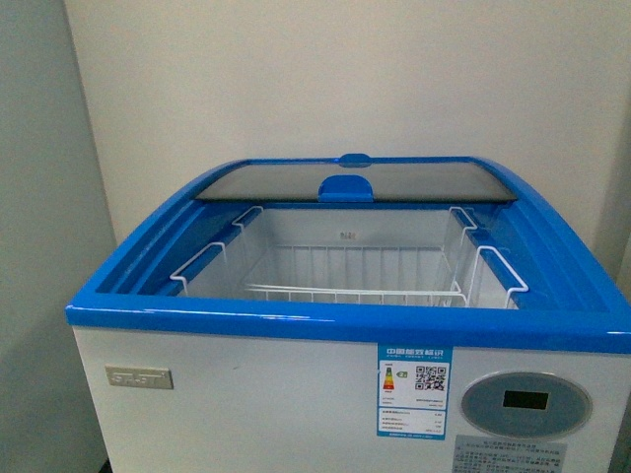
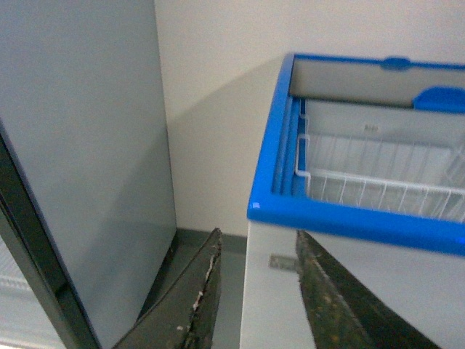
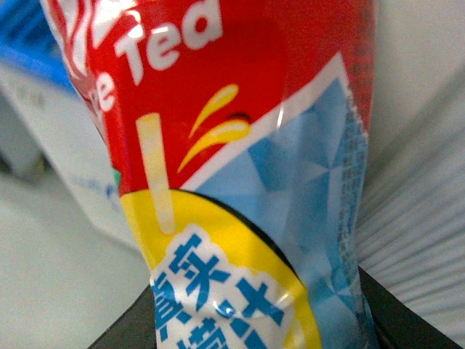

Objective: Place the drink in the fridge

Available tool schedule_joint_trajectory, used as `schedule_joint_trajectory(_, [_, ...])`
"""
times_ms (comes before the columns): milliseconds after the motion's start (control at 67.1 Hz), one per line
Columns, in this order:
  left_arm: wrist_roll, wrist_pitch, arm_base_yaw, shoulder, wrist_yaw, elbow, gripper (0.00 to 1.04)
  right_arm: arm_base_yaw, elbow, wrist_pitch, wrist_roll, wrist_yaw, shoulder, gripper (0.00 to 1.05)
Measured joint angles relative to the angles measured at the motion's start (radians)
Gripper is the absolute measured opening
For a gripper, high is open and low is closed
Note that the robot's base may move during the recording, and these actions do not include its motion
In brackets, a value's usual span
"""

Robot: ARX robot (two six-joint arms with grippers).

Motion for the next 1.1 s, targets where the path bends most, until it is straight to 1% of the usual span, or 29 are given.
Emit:
schedule_joint_trajectory(45, [0.002,0.0,0.0,-0.009,0.002,-0.03,0.26,0.022,0.028,0.032,-0.105,-0.001,0.069,0.41])
schedule_joint_trajectory(60, [0.002,0.0,-0.001,-0.014,0.003,-0.04,0.24,0.034,0.051,0.055,-0.184,0.008,0.113,0.41])
schedule_joint_trajectory(104, [0.003,0.0,0.0,-0.026,0.003,-0.055,0.19,0.052,0.093,0.089,-0.28,0.037,0.181,0.41])
schedule_joint_trajectory(119, [0.003,0.0,-0.001,-0.036,0.003,-0.066,0.16,0.059,0.108,0.101,-0.31,0.047,0.203,0.41])
schedule_joint_trajectory(149, [0.003,0.0,0.0,-0.057,0.002,-0.08,0.09,0.081,0.173,0.136,-0.42,0.089,0.306,0.41])
schedule_joint_trajectory(179, [0.003,0.0,0.0,-0.068,0.002,-0.086,0.07,0.092,0.206,0.146,-0.457,0.111,0.358,0.41])
schedule_joint_trajectory(194, [0.003,0.0,0.0,-0.08,0.002,-0.093,0.03,0.096,0.221,0.15,-0.495,0.121,0.383,0.41])
schedule_joint_trajectory(209, [0.001,0.0,0.0,-0.086,0.002,-0.095,0.02,0.1,0.237,0.153,-0.52,0.132,0.407,0.41])
schedule_joint_trajectory(253, [0.005,-0.001,0.0,-0.1,0.002,-0.104,0.03,0.119,0.29,0.17,-0.62,0.166,0.499,0.41])
schedule_joint_trajectory(268, [0.004,-0.001,0.0,-0.105,0.002,-0.107,0.03,0.124,0.302,0.175,-0.632,0.173,0.521,0.41])
schedule_joint_trajectory(298, [0.005,-0.006,0.0,-0.124,0.003,-0.121,0.03,0.146,0.349,0.2,-0.732,0.2,0.602,0.41])
schedule_joint_trajectory(343, [0.005,-0.017,0.0,-0.153,0.003,-0.143,0.03,0.178,0.419,0.228,-0.819,0.232,0.711,0.41])
schedule_joint_trajectory(417, [0.006,-0.029,0.0,-0.182,0.003,-0.163,0.03,0.208,0.473,0.242,-0.849,0.264,0.802,0.41])
schedule_joint_trajectory(507, [0.006,-0.047,0.0,-0.217,0.002,-0.181,0.03,0.234,0.522,0.262,-0.85,0.306,0.883,0.41])
schedule_joint_trajectory(731, [0.006,-0.102,0.0,-0.311,0.003,-0.218,0.03,0.262,0.534,0.341,-0.837,0.385,1.006,0.41])
schedule_joint_trajectory(1029, [0.006,-0.183,0.0,-0.423,0.003,-0.248,0.03,0.269,0.534,0.431,-0.835,0.405,1.107,0.41])
schedule_joint_trajectory(1074, [0.006,-0.166,0.0,-0.433,0.003,-0.262,0.03,0.272,0.534,0.441,-0.834,0.404,1.114,0.42])
schedule_joint_trajectory(1103, [0.006,-0.16,0.0,-0.436,0.003,-0.269,0.03,0.273,0.534,0.446,-0.834,0.401,1.117,0.45])
